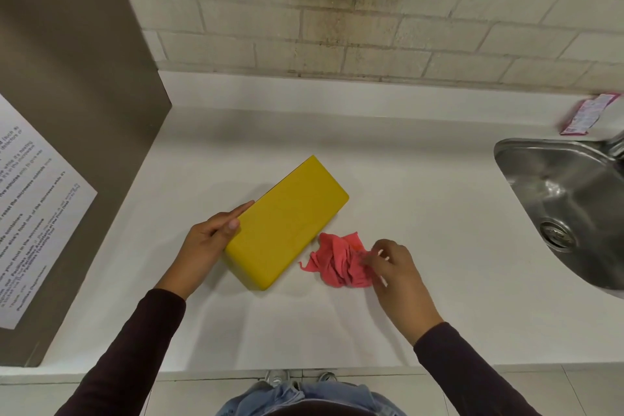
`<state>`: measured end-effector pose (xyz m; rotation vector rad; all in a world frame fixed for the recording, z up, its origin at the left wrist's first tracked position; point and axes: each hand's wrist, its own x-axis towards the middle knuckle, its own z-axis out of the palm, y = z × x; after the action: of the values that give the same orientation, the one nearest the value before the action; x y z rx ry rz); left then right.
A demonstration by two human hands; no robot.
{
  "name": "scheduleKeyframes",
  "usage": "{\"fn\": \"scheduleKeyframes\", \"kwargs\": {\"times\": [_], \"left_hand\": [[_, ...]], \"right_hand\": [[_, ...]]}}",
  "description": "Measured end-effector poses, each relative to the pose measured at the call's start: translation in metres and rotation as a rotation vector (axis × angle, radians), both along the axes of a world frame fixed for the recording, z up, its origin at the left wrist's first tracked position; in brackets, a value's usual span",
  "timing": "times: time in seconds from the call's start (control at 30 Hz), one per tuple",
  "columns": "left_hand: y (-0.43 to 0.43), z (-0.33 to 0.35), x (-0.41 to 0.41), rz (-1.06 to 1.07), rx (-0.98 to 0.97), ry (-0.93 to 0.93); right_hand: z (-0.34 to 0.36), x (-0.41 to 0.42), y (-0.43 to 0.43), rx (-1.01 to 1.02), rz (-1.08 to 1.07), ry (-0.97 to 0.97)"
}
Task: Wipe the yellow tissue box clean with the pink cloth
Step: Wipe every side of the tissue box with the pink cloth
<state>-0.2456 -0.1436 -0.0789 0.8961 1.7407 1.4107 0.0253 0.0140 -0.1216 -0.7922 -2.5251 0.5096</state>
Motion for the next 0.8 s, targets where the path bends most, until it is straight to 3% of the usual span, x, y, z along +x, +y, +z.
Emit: {"fn": "scheduleKeyframes", "kwargs": {"times": [0.07, 0.17, 0.3, 0.4, 0.67, 0.8], "left_hand": [[0.0, 0.001, 0.0, 0.01, 0.006, -0.006], [0.001, 0.0, -0.001, 0.01, 0.015, -0.014], [0.001, 0.0, -0.001, 0.018, 0.013, -0.028], [0.001, -0.001, -0.002, 0.021, 0.013, -0.024], [0.001, -0.001, -0.003, 0.016, 0.019, -0.038], [0.0, -0.001, -0.002, 0.021, 0.02, -0.036]], "right_hand": [[0.004, -0.002, -0.002, 0.092, 0.127, -0.052], [0.01, -0.009, -0.003, 0.032, 0.139, -0.093], [0.032, -0.015, 0.009, -0.28, -0.055, 0.181], [0.059, -0.016, 0.017, -0.419, -0.072, 0.311], [0.105, -0.009, 0.043, -0.489, -0.084, 0.48], [0.133, -0.005, 0.058, -0.369, -0.182, 0.549]]}}
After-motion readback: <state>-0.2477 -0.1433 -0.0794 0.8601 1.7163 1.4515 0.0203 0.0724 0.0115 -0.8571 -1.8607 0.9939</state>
